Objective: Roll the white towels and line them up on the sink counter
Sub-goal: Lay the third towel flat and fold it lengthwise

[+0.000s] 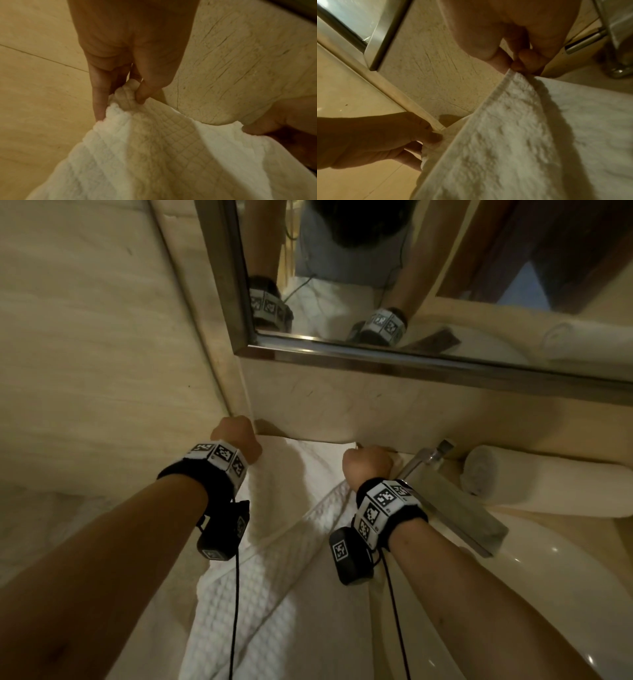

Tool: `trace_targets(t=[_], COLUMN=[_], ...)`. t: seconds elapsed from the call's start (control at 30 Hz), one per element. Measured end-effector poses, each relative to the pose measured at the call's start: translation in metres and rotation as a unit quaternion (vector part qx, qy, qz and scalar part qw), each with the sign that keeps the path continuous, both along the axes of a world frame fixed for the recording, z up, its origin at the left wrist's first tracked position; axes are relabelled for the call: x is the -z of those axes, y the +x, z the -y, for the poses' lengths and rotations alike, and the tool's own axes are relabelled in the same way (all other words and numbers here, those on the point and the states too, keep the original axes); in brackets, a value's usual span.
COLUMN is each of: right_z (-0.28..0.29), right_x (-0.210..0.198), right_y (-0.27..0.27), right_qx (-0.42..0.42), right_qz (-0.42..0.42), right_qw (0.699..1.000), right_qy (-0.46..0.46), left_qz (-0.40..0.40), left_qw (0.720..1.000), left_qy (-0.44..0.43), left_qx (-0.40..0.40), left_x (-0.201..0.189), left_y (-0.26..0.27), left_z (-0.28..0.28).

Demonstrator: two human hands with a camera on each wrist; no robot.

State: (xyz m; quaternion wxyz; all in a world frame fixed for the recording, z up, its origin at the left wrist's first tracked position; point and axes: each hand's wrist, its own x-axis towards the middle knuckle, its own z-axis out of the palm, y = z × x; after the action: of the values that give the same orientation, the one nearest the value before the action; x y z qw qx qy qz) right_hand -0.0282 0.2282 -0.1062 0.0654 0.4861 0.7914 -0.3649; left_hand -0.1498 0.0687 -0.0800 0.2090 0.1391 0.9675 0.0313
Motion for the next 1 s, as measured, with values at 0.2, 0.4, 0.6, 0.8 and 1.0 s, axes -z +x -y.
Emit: trace_targets(t=[0.2, 0.4, 0.6, 0.8, 1.0], right_z=[-0.003, -0.001, -0.005, 0.001, 0.014], right_x=[0.003, 0.008, 0.027, 0.026, 0.01], right_y=[-0.004, -0.011, -0.016, -0.013, -0.003], right_qx=[0.055, 0.074, -0.006, -0.094, -0.058], right_qz=[-0.001, 0.039, 0.106, 0.136, 0.035], right_qw=[0.998, 0.996, 0.99, 0.957, 0.985], right_qy=[-0.034, 0.022, 0.087, 0.24, 0.159], left_qz=[-0.023, -0.056, -0.076, -0.139, -0.082], left_qw=[1.0, 0.997, 0.996, 0.984, 0.994], left_qy=[0.018, 0.056, 0.041, 0.107, 0.071], left_qx=[-0.005, 0.014, 0.024, -0.022, 0.019], left_x=[-0.007, -0.013, 0.024, 0.028, 0.009], left_y=[0.0, 0.007, 0.001, 0.005, 0.028], left_z=[0.004, -0.006, -0.009, -0.006, 0.003])
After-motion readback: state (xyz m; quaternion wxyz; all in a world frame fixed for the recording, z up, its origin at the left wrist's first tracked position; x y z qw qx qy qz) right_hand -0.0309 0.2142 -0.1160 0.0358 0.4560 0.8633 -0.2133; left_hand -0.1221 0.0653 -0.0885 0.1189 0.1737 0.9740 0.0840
